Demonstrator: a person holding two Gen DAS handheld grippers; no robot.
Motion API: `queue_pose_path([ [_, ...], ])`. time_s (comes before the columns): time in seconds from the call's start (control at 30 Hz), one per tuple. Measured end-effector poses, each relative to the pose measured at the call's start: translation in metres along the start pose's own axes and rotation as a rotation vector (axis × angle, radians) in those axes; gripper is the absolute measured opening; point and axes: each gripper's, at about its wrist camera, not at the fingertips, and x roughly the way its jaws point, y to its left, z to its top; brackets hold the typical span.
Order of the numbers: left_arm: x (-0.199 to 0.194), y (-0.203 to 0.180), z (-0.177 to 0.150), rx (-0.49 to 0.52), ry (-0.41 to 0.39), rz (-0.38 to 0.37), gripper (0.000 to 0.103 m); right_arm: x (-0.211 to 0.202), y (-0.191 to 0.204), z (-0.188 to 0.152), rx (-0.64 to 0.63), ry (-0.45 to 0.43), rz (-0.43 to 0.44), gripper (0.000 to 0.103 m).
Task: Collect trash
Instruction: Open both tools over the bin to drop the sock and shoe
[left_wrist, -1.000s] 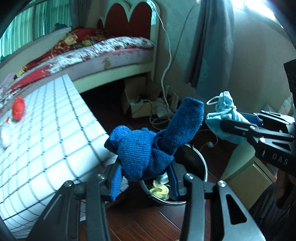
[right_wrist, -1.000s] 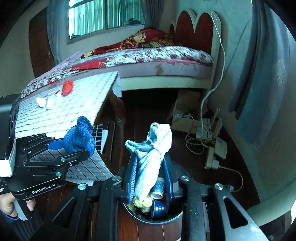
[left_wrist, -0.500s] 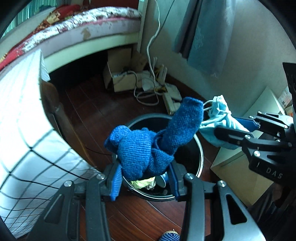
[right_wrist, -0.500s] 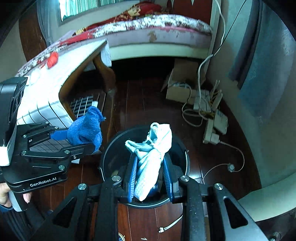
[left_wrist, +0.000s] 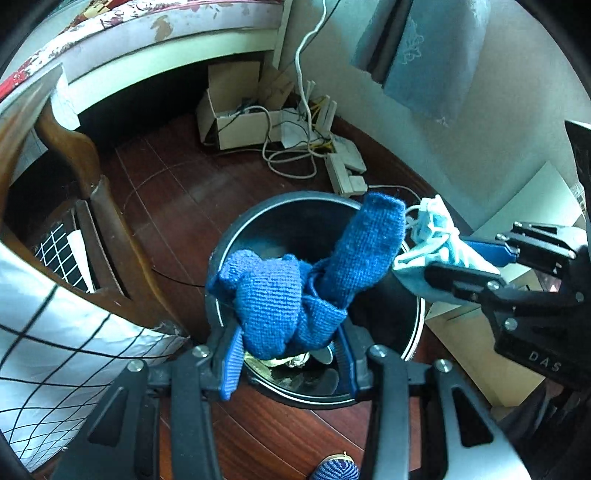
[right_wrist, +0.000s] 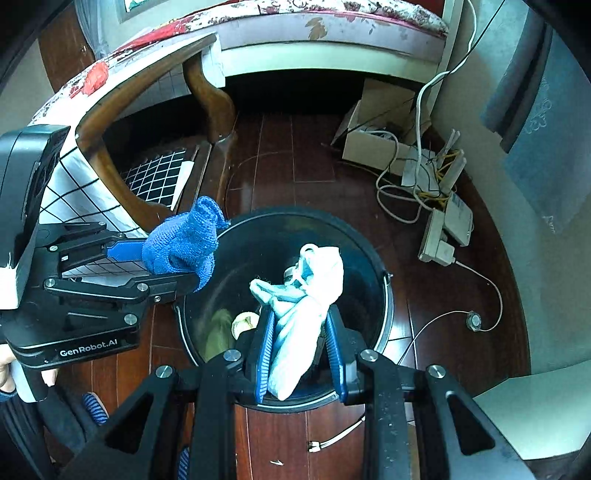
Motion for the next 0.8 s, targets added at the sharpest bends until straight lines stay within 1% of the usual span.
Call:
queue_pose_path([
  [0.13,0.009,0.0,0.0,-0.005,0.028,-0.024,0.044,0.009,-0.003,0.0,-0.009,0.018,0.013,0.029],
  [0.2,0.013,-0.001,0.0,-0.001,0.034,-0.031,0.046,0.014,-0.005,-0.001,-0.012,0.033,0.014,0.029],
  [0.23,0.014,-0.001,0.0,0.0,0.037,-0.035,0.052,0.018,-0.006,-0.002,-0.009,0.049,0.017,0.03],
  [0.27,0.015,-0.002,-0.001,-0.001,0.04,-0.037,0.055,0.02,-0.009,-0.003,-0.004,0.052,-0.002,0.034],
  [0.3,0.016,-0.002,-0.002,0.0,0.04,-0.014,0.07,0.022,-0.015,-0.005,0.012,0.048,-0.036,0.055],
  [0.33,0.015,-0.001,-0.004,-0.001,0.032,0.01,0.087,0.023,-0.018,-0.006,0.028,0.05,-0.056,0.068],
  [0.37,0.014,0.001,-0.006,-0.005,0.018,0.046,0.092,0.023,-0.023,-0.007,0.051,0.054,-0.065,0.082],
  [0.4,0.013,0.002,-0.007,-0.011,0.014,0.069,0.096,0.024,-0.028,-0.009,0.073,0.066,-0.074,0.084],
  [0.43,0.014,0.005,-0.009,-0.023,0.013,0.09,0.096,0.025,-0.031,-0.01,0.088,0.08,-0.082,0.086],
  [0.47,0.014,0.007,-0.011,-0.031,0.012,0.101,0.096,0.027,-0.033,-0.012,0.094,0.093,-0.096,0.091],
  [0.5,0.013,0.008,-0.012,-0.039,0.0,0.117,0.097,0.028,-0.034,-0.013,0.093,0.098,-0.109,0.099],
  [0.53,0.012,0.009,-0.014,-0.042,-0.008,0.126,0.1,0.029,-0.034,-0.014,0.084,0.106,-0.121,0.102],
  [0.67,0.01,0.01,-0.016,-0.044,-0.016,0.152,0.101,0.03,-0.03,-0.016,0.064,0.133,-0.143,0.102],
  [0.8,0.007,0.008,-0.017,-0.037,-0.023,0.165,0.101,0.026,-0.025,-0.015,0.045,0.12,-0.15,0.102],
])
